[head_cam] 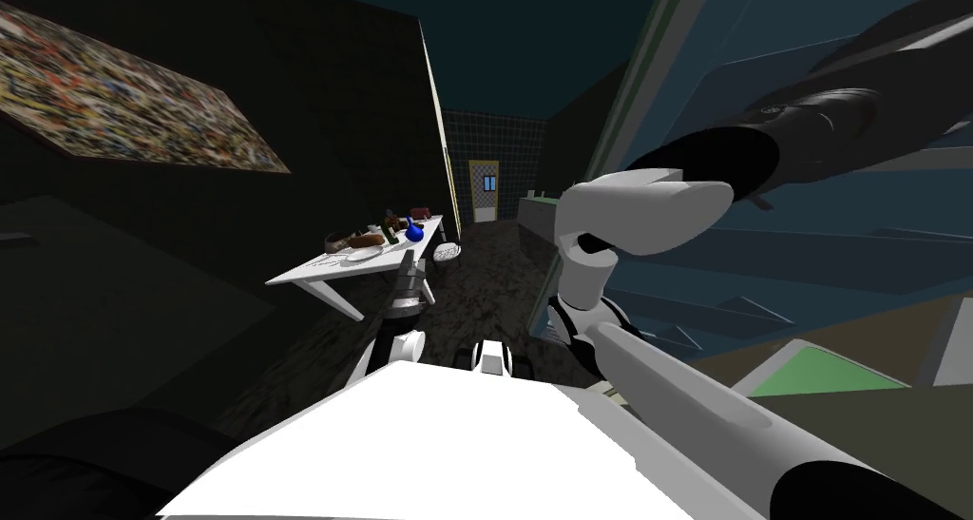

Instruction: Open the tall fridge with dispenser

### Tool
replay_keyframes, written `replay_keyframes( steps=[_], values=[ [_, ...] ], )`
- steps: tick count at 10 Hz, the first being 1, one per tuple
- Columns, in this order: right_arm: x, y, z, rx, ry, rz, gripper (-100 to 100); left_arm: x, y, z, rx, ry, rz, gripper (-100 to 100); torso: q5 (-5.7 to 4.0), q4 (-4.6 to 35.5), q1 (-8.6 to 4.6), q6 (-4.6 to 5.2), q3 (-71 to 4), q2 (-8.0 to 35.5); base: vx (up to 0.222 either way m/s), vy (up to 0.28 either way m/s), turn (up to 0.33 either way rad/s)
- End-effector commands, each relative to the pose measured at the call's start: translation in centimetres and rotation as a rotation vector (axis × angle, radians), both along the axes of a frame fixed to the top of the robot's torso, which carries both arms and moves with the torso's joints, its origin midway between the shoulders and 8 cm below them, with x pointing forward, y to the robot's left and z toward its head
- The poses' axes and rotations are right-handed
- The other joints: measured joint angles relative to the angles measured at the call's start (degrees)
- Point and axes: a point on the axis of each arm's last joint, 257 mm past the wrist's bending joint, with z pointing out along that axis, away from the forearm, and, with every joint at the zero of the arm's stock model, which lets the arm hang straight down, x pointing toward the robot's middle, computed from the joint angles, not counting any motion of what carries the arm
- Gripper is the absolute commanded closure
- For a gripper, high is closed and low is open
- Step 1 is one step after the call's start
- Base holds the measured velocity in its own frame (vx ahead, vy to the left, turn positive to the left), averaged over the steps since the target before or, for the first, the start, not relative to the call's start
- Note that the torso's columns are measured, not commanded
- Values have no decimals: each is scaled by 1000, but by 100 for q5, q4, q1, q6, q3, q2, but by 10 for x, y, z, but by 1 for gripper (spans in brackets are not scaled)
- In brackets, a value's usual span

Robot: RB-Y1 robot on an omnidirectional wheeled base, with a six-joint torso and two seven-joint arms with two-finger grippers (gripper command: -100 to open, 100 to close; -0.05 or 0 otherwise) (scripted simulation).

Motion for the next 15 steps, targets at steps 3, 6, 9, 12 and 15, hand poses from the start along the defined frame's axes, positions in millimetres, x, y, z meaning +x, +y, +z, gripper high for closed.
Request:
replay_keyframes(
  steps=[3, 6, 9, 12, 15],
  values=[
    [-15, -15, 32, 13, -18, -90, -100, 0, 0, 0, 0, 0, 0, 0, -1, 0, -1, 1, 1, 1, 9, -11, 43],
    [-25, -19, 50, 28, -46, -112, -100, 0, 0, 0, 0, 0, 0, 0, 0, 0, -1, 0, 0, 0, 9, -9, 42],
    [-28, -34, 67, 55, -17, -173, -100, 0, 0, 0, 0, 0, 0, 0, 0, 1, 0, 1, 1, 1, 8, -3, 56],
    [-39, -43, 83, 87, -43, -183, -100, 0, 0, 0, 0, 0, 0, 0, -1, 0, -1, 0, 0, 0, 6, -2, 43],
    [-40, -60, 96, 128, -6, -220, -100, 0, 0, 0, 0, 0, 0, 0, 0, 1, 0, 1, 1, 1, 6, 3, 62]
  ],
)
